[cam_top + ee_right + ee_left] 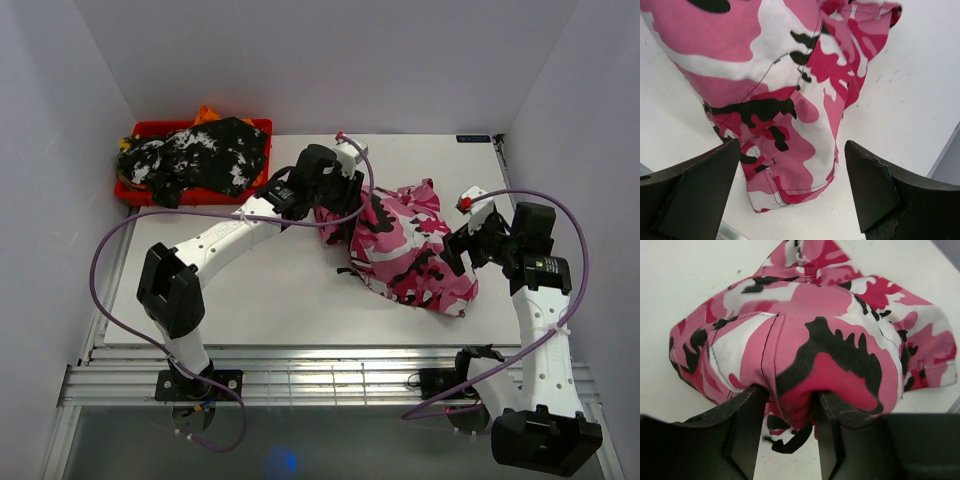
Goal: Fold and stack the trousers
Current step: Move the trousers to the center of the board, then flatten the trousers out
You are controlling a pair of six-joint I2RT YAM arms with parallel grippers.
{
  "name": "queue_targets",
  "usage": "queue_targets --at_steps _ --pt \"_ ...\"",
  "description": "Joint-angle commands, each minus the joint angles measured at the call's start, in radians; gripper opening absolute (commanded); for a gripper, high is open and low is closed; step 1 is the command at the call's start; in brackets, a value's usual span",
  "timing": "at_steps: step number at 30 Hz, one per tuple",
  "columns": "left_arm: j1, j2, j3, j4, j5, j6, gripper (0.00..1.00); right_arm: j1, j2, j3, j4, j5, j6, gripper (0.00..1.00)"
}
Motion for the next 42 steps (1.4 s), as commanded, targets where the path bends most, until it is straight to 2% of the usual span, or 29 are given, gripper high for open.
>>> queue_targets --at_steps 1,3,5,6,9,10,11,12,13,17,18,20,21,22,25,26,27,28,30,32,33,34,35,36,38,40,42 --pt "0.038 -0.059 0.017 -0.02 -0.107 -0.042 0.56 0.0 0.049 -0.037 -0.097 0.056 -0.07 0.9" --pt "0.064 -0.082 0.015 -0.036 -0.046 -0.053 0.78 0.002 0.083 -0.041 -0.122 0.046 -0.084 0.91" --pt "0.108 -0.088 0.068 -0.09 -0.01 -0.044 0.87 0.014 0.149 -0.041 -0.169 0.058 -0.084 0.91" --pt "0.125 -0.078 0.101 -0.172 0.01 -0.027 0.91 0.023 0.175 -0.043 -0.182 0.081 -0.073 0.93" --pt "0.221 -0.033 0.179 -0.294 0.089 0.014 0.93 0.026 0.267 -0.038 -0.176 0.197 -0.03 0.94" --pt "0.273 -0.026 0.184 -0.312 0.181 0.039 0.95 0.028 0.291 -0.041 -0.162 0.239 0.002 0.94" --pt "0.291 -0.006 0.196 -0.334 0.215 0.067 0.97 0.028 0.305 -0.046 -0.156 0.254 0.013 0.94" --pt "0.298 0.007 0.193 -0.352 0.225 0.084 0.97 0.028 0.322 -0.049 -0.153 0.276 0.022 0.94" --pt "0.298 0.017 0.19 -0.357 0.231 0.17 0.98 0.028 0.36 -0.049 -0.145 0.321 0.033 0.94" --pt "0.3 0.147 0.213 -0.354 0.197 0.246 0.98 0.028 0.468 -0.119 -0.052 0.444 -0.001 1.0" --pt "0.3 0.177 0.254 -0.36 0.185 0.249 0.98 0.028 0.492 -0.133 -0.026 0.466 -0.016 0.84" --pt "0.3 0.243 0.306 -0.378 0.179 0.256 0.96 0.026 0.566 -0.152 0.042 0.558 -0.071 0.7" --pt "0.298 0.299 0.334 -0.397 0.171 0.252 0.95 0.026 0.594 -0.15 0.112 0.585 -0.091 0.58" --pt "0.298 0.321 0.363 -0.4 0.16 0.24 0.94 0.026 0.648 -0.138 0.145 0.633 -0.105 0.52" --pt "0.3 0.352 0.337 -0.399 0.162 0.208 0.88 0.023 0.777 0.004 0.215 0.684 -0.133 0.12" --pt "0.3 0.346 0.313 -0.38 0.162 0.181 0.87 0.023 0.804 0.061 0.223 0.687 -0.127 0.08" --pt "0.3 0.334 0.284 -0.366 0.171 0.17 0.84 0.023 0.83 0.122 0.222 0.676 -0.107 0.08" --pt "0.3 0.286 0.195 -0.345 0.179 0.157 0.83 0.026 0.86 0.243 0.219 0.649 -0.093 0.08" --pt "0.302 0.216 0.086 -0.255 0.202 0.131 0.82 0.035 0.884 0.368 0.19 0.591 -0.07 0.09" --pt "0.305 0.092 -0.073 -0.192 0.228 0.116 0.83 0.06 0.885 0.506 0.153 0.518 -0.056 0.15" --pt "0.306 0.052 -0.116 -0.141 0.232 0.11 0.84 0.071 0.881 0.543 0.131 0.483 -0.058 0.29" --pt "0.312 0.013 -0.156 -0.123 0.236 0.098 0.86 0.086 0.864 0.575 0.082 0.456 -0.064 0.36" --pt "0.317 -0.056 -0.225 -0.106 0.24 0.098 0.88 0.089 0.85 0.615 0.061 0.442 -0.069 0.48" --pt "0.324 -0.082 -0.253 -0.087 0.246 0.075 0.89 0.091 0.832 0.629 0.035 0.414 -0.079 0.69" --pt "0.334 -0.119 -0.293 -0.095 0.26 0.067 0.9 0.091 0.76 0.622 -0.061 0.342 -0.133 0.77" --pt "0.334 -0.144 -0.342 -0.109 0.263 0.07 0.91 0.091 0.667 0.586 -0.16 0.24 -0.199 0.9" --pt "0.334 -0.148 -0.394 -0.093 0.275 0.067 0.91 0.103 0.605 0.475 -0.262 0.202 -0.285 0.93"
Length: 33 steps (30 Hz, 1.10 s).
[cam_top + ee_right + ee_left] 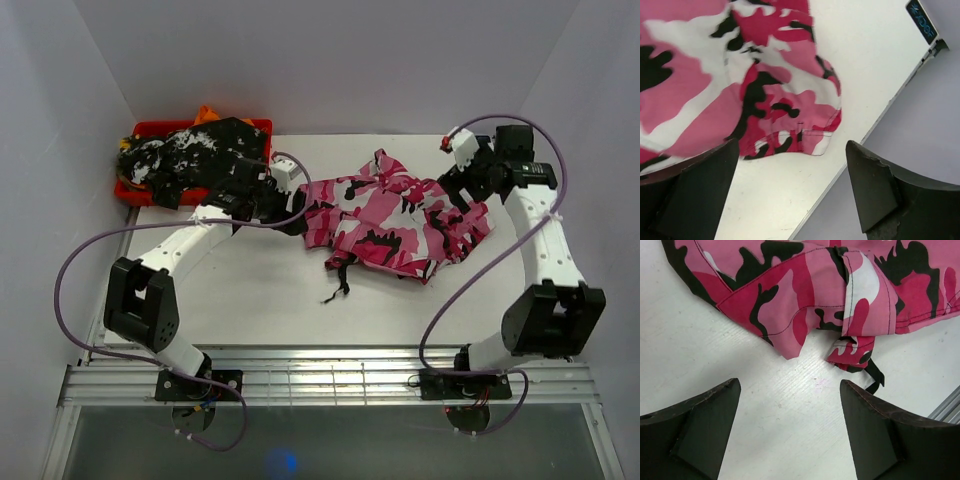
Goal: Fold and stack the trousers
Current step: Flatten the trousers out
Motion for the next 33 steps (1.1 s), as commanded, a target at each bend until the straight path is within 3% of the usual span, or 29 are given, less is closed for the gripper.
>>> queue_targets --at_steps 1,7,9,11,14,19,28,31,33 --pt "0.006 -0.013 -0.086 0.053 0.05 -0.022 0.91 0.012 -0.15 -0.143 -0.26 -0.157 -0.15 0.93" --pt "-0.012 0.001 -0.195 0.176 0.117 -0.091 0.92 0.153 -0.35 -0.543 -0.224 -0.078 -0.178 0.94" --pt "-0.025 -0.044 -0.251 0.264 0.175 -0.149 0.92 0.201 -0.378 -0.597 -0.199 -0.069 -0.153 0.94" --pt "-0.087 -0.135 -0.358 0.338 0.165 -0.165 0.92 0.231 -0.399 -0.657 -0.141 -0.035 -0.09 0.94" --pt "-0.224 -0.148 -0.399 0.396 0.058 -0.133 0.91 0.281 -0.39 -0.728 -0.019 0.039 -0.021 0.94" --pt "-0.265 0.0 -0.327 0.413 -0.123 -0.19 0.84 0.304 -0.304 -0.737 0.137 0.195 0.091 0.91" --pt "-0.29 0.126 -0.241 0.47 -0.215 -0.174 0.74 0.311 -0.234 -0.707 0.282 0.304 0.209 0.84" --pt "-0.29 0.134 -0.236 0.507 -0.18 -0.173 0.63 0.311 -0.211 -0.691 0.284 0.261 0.243 0.79" --pt "-0.292 0.131 -0.236 0.522 -0.153 -0.179 0.56 0.311 -0.198 -0.685 0.286 0.223 0.261 0.67"
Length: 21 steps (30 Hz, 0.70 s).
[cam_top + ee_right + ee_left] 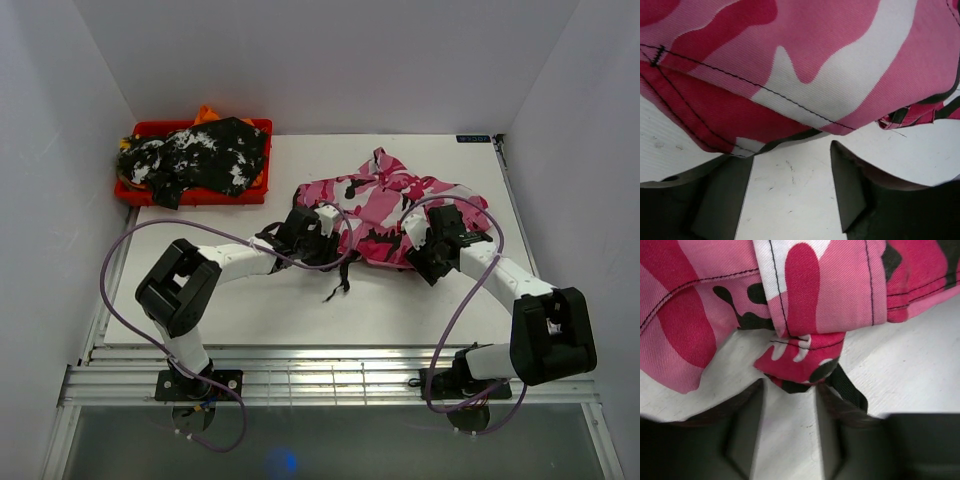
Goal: Fold and stack the trousers
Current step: Flatten the trousers out
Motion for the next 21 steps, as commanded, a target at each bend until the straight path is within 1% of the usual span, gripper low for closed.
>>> queue_targets --at_steps 1,2,3,4,5,6,7,8,10,12,13,14,15,17,19,20,21 --pt "-0.004 -0.018 0.039 0.061 0.021 -0.003 0.48 0.005 0.012 0.053 0.057 -0.042 0.062 0.61" --pt "-0.004 -0.022 0.041 0.061 0.029 -0.003 0.42 0.006 0.01 0.05 0.062 -0.047 0.063 0.46" --pt "-0.004 -0.025 0.042 0.058 0.038 0.004 0.36 0.005 0.004 0.049 0.066 -0.053 0.059 0.4" --pt "-0.004 -0.03 0.045 0.052 0.036 0.007 0.23 0.005 0.001 0.052 0.065 -0.05 0.036 0.35" --pt "-0.004 -0.045 0.051 0.028 0.032 0.015 0.13 0.005 -0.004 0.056 0.062 -0.044 0.028 0.24" --pt "-0.004 -0.058 0.053 0.022 0.026 0.024 0.04 0.005 -0.017 0.061 0.057 -0.029 0.016 0.17" --pt "0.0 -0.074 0.05 -0.009 0.017 0.048 0.0 0.003 -0.028 0.064 0.052 -0.019 0.002 0.1" --pt "0.003 -0.12 0.038 -0.032 0.02 0.062 0.0 0.003 -0.042 0.073 0.045 -0.013 -0.024 0.08" --pt "0.016 -0.172 0.025 -0.06 0.024 0.117 0.0 0.002 -0.082 0.09 0.02 -0.007 -0.058 0.08" --pt "0.033 -0.26 0.019 -0.127 0.024 0.164 0.0 -0.004 -0.119 0.115 -0.021 0.01 -0.116 0.08" --pt "0.041 -0.289 0.018 -0.176 0.02 0.223 0.0 -0.011 -0.131 0.121 -0.035 0.014 -0.139 0.08" --pt "0.046 -0.32 0.016 -0.201 0.015 0.249 0.0 -0.018 -0.142 0.125 -0.046 0.019 -0.162 0.08" --pt "0.061 -0.375 0.013 -0.23 0.01 0.28 0.0 -0.038 -0.165 0.135 -0.066 0.021 -0.208 0.08" --pt "0.075 -0.426 0.016 -0.315 -0.02 0.366 0.0 -0.063 -0.18 0.141 -0.086 0.025 -0.254 0.08" --pt "0.108 -0.497 0.021 -0.378 -0.032 0.426 0.0 -0.109 -0.197 0.149 -0.116 0.019 -0.323 0.08" --pt "0.119 -0.522 0.022 -0.435 -0.043 0.484 0.0 -0.127 -0.2 0.152 -0.125 0.013 -0.345 0.08" --pt "0.145 -0.547 0.021 -0.467 -0.062 0.515 0.0 -0.168 -0.208 0.153 -0.133 0.008 -0.368 0.08"
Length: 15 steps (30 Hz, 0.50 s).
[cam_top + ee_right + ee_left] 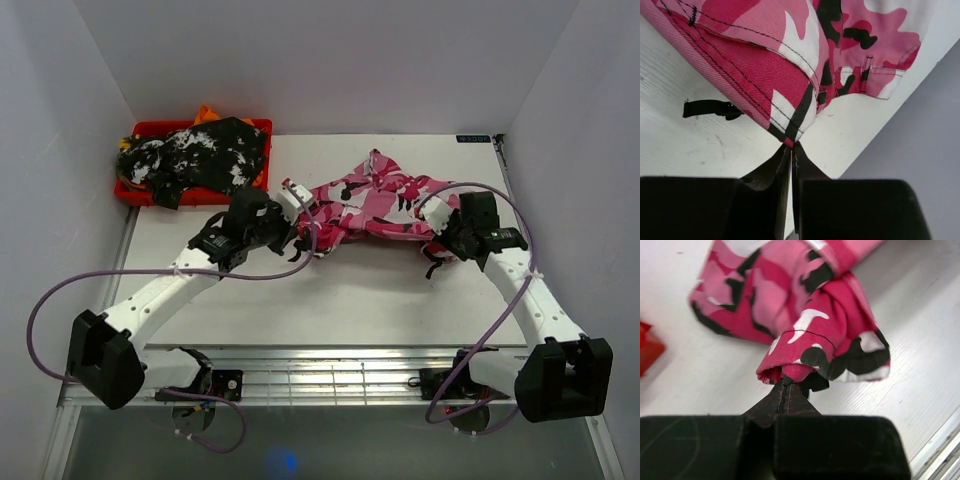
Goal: Fold and stack the trousers
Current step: Flatten the trousers out
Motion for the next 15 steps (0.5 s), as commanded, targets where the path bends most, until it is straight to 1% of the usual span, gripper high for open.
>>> queue_targets --at_steps 1,2,3,4,5,6,7,9,10,13,15 --pt "0.059 -0.126 0.007 -0.205 -0.063 0.202 0.0 -0.086 -0.025 0.033 -0.071 0.005 -0.174 0.08" --pt "0.076 -0.151 0.004 -0.254 -0.078 0.233 0.0 -0.109 -0.028 0.03 -0.079 0.001 -0.202 0.08" --pt "0.122 -0.175 -0.001 -0.274 -0.106 0.294 0.0 -0.152 -0.034 0.024 -0.087 -0.019 -0.231 0.08" --pt "0.152 -0.2 -0.009 -0.291 -0.11 0.33 0.0 -0.199 -0.036 0.016 -0.105 -0.028 -0.292 0.08" --pt "0.18 -0.247 -0.021 -0.329 -0.117 0.365 0.0 -0.224 -0.039 0.01 -0.113 -0.033 -0.32 0.08" --pt "0.227 -0.272 -0.032 -0.34 -0.145 0.432 0.0 -0.275 -0.042 0.004 -0.121 -0.042 -0.346 0.08" --pt "0.252 -0.297 -0.045 -0.35 -0.156 0.466 0.0 -0.298 -0.044 -0.001 -0.13 -0.045 -0.397 0.08" --pt "0.315 -0.373 -0.084 -0.377 -0.164 0.541 0.0 -0.361 -0.045 -0.008 -0.136 -0.052 -0.44 0.08" --pt "0.332 -0.402 -0.123 -0.37 -0.201 0.609 0.0 -0.378 -0.044 -0.007 -0.139 -0.058 -0.468 0.08" --pt "0.377 -0.511 -0.18 -0.356 -0.245 0.718 0.0 -0.425 -0.025 0.004 -0.142 -0.062 -0.488 0.08" --pt "0.392 -0.551 -0.235 -0.322 -0.296 0.746 0.0 -0.454 -0.007 0.01 -0.144 -0.062 -0.498 0.08"
